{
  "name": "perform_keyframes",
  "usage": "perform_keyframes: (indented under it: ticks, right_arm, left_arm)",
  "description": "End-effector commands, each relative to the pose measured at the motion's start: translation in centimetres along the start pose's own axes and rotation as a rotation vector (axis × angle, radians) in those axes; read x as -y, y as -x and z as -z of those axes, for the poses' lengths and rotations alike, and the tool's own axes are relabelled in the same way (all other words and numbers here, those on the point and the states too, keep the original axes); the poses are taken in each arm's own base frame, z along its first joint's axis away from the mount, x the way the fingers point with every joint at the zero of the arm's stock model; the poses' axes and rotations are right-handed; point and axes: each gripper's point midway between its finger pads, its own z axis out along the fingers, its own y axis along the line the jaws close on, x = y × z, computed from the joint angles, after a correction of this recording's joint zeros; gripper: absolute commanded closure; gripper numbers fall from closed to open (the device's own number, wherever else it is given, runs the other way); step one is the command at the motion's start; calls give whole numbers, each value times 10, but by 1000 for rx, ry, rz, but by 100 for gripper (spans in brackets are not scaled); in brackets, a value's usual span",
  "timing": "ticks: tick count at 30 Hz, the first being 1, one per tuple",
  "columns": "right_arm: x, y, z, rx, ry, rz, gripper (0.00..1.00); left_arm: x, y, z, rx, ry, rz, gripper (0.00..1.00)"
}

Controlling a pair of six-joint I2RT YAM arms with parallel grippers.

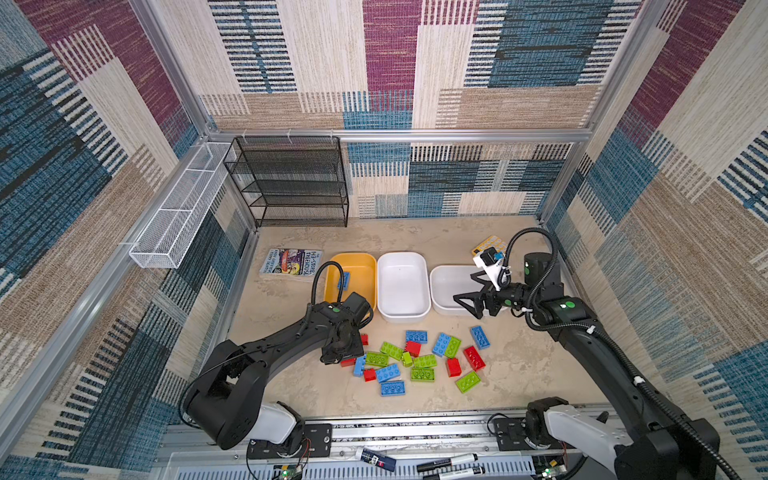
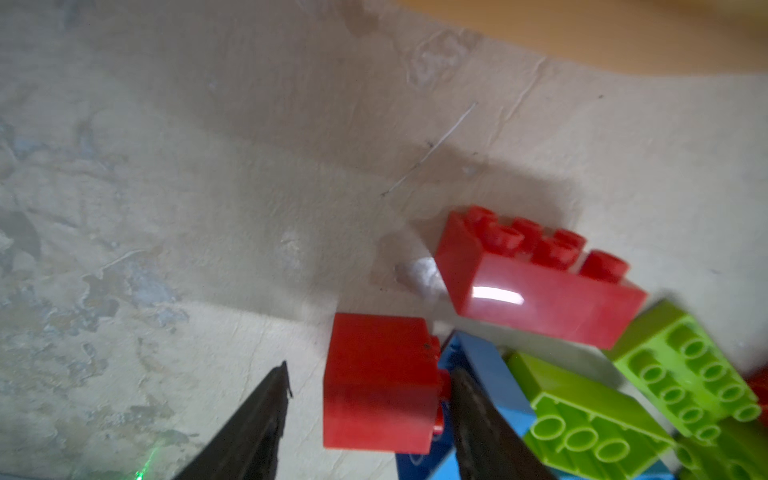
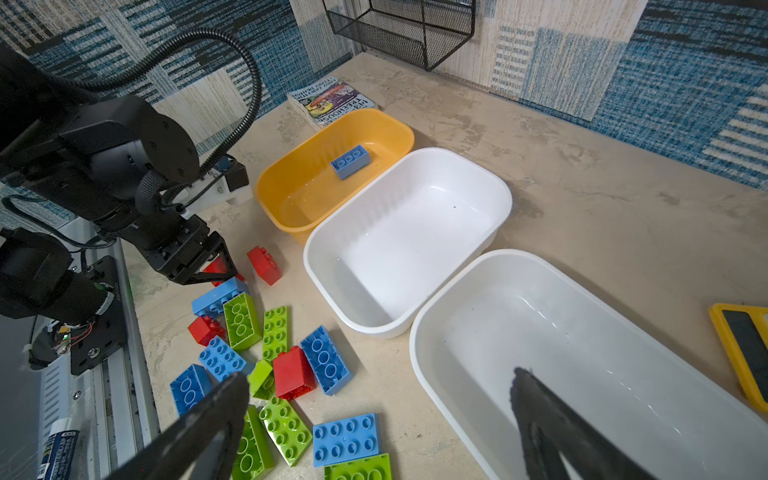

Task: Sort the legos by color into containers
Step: 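Move the left gripper back to the pile and grasp a red brick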

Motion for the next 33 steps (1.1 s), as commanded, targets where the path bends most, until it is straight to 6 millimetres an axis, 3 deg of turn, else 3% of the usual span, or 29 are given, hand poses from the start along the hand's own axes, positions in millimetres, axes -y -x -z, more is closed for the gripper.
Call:
perform_keyframes:
  ticks: [1,7,14,20,23,26,33]
  right_arm:
    - [1,1,1,4,-14,11,1]
    - [-1,-1,2,4,-8,2,1]
    - [-1,0,2,8,-8,2,1]
    - [-1,0,3,9,-11,4,1]
    - [-1,-1,2,7,-10,4,1]
    - [-1,-2,2,6,-10,4,1]
    - [-3,4,4,18,-2,6,1]
  left_arm:
    - [-9,-2,0,-2,31,-18,38]
    - [-20,-4,6,2,54,-34,37]
    - [-9,-11,-6,-32,-4,-27,35]
    - [-11,-15,-11,-43,0,-7,48]
    - [-14,-18,-13,-47,5,-12,50]
    - [-16,-19,-13,-49,6,-13,61]
    - [-16,5,35,41,18,-57,62]
